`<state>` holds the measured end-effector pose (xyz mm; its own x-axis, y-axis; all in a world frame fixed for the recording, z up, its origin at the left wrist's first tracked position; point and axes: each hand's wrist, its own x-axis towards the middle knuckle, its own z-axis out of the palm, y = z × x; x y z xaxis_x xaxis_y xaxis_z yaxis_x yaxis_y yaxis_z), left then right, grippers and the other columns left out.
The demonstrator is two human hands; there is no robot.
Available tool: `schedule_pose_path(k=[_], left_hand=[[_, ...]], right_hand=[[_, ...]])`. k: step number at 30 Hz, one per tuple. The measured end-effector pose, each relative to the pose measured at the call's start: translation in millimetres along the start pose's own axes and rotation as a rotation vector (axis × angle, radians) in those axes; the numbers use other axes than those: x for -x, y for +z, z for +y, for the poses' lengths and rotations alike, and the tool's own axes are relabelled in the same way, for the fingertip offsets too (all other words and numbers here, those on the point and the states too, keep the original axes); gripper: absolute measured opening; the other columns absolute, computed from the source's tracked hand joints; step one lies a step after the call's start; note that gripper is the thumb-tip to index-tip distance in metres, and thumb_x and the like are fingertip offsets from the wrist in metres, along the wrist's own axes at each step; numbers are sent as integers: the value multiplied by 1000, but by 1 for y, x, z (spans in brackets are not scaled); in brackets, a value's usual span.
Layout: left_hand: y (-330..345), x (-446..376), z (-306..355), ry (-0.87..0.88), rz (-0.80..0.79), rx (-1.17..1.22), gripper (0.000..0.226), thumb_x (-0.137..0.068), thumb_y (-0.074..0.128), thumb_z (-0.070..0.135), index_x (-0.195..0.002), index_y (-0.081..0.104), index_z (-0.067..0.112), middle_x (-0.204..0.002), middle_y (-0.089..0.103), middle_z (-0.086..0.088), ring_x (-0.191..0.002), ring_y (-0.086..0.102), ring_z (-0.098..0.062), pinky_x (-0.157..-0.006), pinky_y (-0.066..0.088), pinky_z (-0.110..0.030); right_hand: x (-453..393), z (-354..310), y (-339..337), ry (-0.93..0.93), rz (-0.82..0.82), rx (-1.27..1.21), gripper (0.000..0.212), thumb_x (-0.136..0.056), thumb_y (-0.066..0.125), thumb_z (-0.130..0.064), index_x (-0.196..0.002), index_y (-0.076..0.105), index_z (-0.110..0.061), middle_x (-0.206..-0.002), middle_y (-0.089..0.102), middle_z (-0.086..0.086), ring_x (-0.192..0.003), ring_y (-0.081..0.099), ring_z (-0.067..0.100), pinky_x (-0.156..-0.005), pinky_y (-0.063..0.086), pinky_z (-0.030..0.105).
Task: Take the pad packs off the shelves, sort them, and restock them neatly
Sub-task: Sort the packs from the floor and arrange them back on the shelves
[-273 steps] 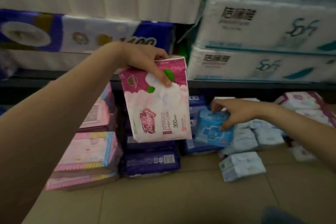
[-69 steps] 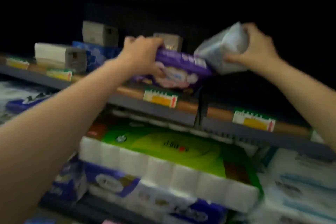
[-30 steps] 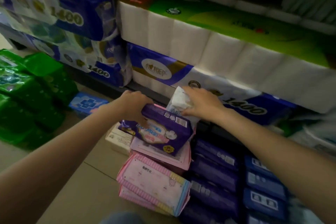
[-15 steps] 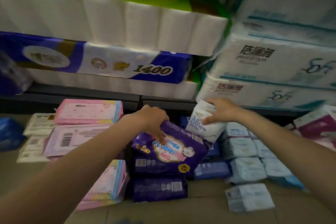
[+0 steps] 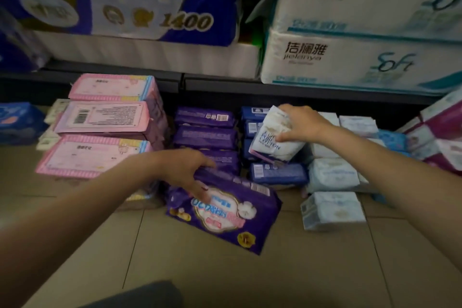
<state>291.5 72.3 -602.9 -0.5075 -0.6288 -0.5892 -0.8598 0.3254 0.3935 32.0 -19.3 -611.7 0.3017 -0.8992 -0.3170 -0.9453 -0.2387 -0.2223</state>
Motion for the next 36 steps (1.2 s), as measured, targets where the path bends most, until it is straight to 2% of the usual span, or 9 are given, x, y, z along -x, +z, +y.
schedule_pose_path(k=[6, 12, 16, 22, 25, 27, 30, 32, 36], left_hand=[[82, 5, 11, -160, -10, -713, 69, -90, 42, 55, -137, 26, 8, -138, 35, -11, -121, 38, -28, -100, 28, -38], [99, 15, -16, -377, -29, -814, 65, -93, 42, 47, -141, 21, 7, -144, 27, -15, -129, 31, -33, -103, 31, -39], [87, -6, 2, -243, -44, -855, 49, -95, 44, 35, -137, 32, 11, -141, 35, -10, -126, 37, -29, -102, 30, -39], [19, -56, 73, -69, 212, -897, 38, -96, 38, 25, -132, 38, 13, -136, 41, -8, -123, 44, -26, -96, 36, -37], [-11, -85, 118, 24, 315, -927, 36, -96, 37, 24, -130, 40, 13, -134, 43, -8, -121, 46, -27, -94, 37, -37], [-17, -104, 149, 73, 342, -930, 35, -96, 36, 23, -130, 40, 12, -134, 43, -9, -121, 46, -28, -94, 36, -37], [-5, -125, 183, 146, 327, -890, 36, -97, 36, 22, -131, 38, 10, -133, 43, -11, -118, 46, -30, -91, 35, -38], [11, -133, 190, 199, 260, -901, 36, -98, 36, 23, -132, 37, 12, -132, 43, -11, -114, 47, -29, -90, 34, -38], [26, -133, 181, 195, 167, -969, 37, -99, 34, 28, -133, 38, 13, -132, 43, -8, -115, 46, -27, -95, 33, -36]], right_hand=[[50, 24, -15, -29, 66, -44, 75, -72, 79, -38, -134, 43, -15, -125, 58, 8, -114, 53, 29, -89, 43, 34], [79, 34, -8, -68, 6, -12, 83, -73, 78, -39, -141, 36, -15, -133, 53, 8, -117, 51, 27, -92, 41, 33], [85, 36, -14, -87, -16, 33, 86, -72, 78, -41, -142, 34, -17, -136, 51, 7, -119, 49, 26, -96, 41, 35], [97, 71, -64, -8, 111, -56, 75, -70, 81, -37, -132, 45, -16, -129, 55, 3, -114, 52, 23, -90, 37, 27], [124, 107, -100, 132, 15, -307, 62, -72, 80, -27, -124, 50, -17, -120, 60, 3, -107, 57, 20, -89, 44, 28], [146, 132, -108, 195, -88, -253, 60, -71, 81, -25, -121, 50, -19, -117, 59, 3, -103, 57, 20, -87, 46, 30], [165, 156, -86, 276, -297, 42, 69, -72, 80, -25, -129, 42, -21, -119, 46, -5, -107, 48, 16, -77, 43, 24], [170, 170, -48, 277, -394, 111, 76, -72, 80, -25, -134, 37, -21, -125, 42, -3, -111, 43, 16, -81, 39, 25], [170, 186, 34, 150, -264, 101, 75, -72, 79, -29, -133, 35, -22, -133, 46, 2, -116, 46, 20, -93, 40, 33]])
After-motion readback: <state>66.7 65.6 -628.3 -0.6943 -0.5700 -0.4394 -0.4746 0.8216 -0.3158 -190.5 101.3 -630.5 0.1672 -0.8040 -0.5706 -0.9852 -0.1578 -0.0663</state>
